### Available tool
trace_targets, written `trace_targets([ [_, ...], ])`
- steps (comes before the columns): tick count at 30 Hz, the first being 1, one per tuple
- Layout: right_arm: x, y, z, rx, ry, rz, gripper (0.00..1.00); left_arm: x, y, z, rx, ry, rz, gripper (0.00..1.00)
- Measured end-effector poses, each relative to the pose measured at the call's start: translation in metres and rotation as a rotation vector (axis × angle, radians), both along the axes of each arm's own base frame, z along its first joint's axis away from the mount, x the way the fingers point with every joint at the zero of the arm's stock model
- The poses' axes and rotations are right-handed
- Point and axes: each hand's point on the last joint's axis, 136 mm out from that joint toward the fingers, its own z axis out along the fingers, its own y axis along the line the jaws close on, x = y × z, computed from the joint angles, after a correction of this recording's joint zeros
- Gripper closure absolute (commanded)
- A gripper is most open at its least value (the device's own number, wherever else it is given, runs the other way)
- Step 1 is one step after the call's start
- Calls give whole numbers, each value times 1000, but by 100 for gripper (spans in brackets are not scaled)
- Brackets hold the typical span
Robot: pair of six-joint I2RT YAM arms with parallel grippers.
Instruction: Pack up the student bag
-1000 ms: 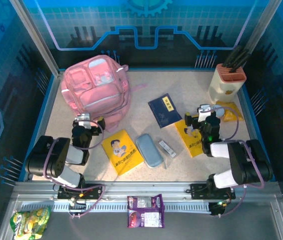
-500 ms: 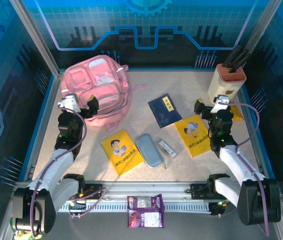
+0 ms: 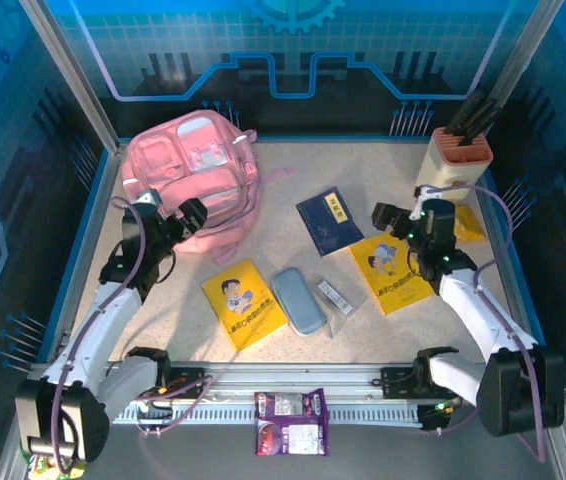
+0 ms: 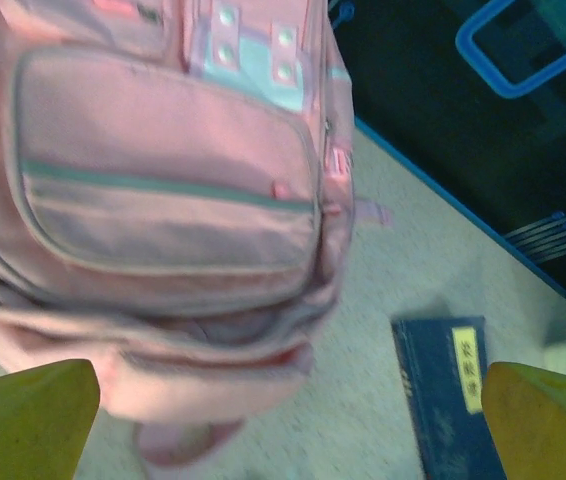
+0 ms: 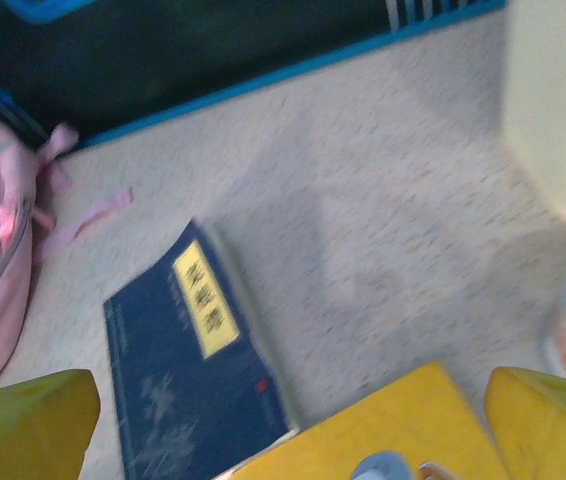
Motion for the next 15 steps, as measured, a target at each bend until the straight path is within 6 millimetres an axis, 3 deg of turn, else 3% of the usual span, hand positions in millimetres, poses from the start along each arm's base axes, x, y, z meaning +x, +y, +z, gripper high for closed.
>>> trace_targets([
  [8, -22, 91, -33, -48, 195, 235, 0, -43, -95, -37, -129, 253, -168, 1],
  [11, -30, 117, -44, -70, 238, 299, 0, -49, -125, -51, -129, 335, -189, 1],
  [15, -38, 133, -55, -84, 272, 344, 0, -43, -148, -65, -146, 385, -147, 1],
])
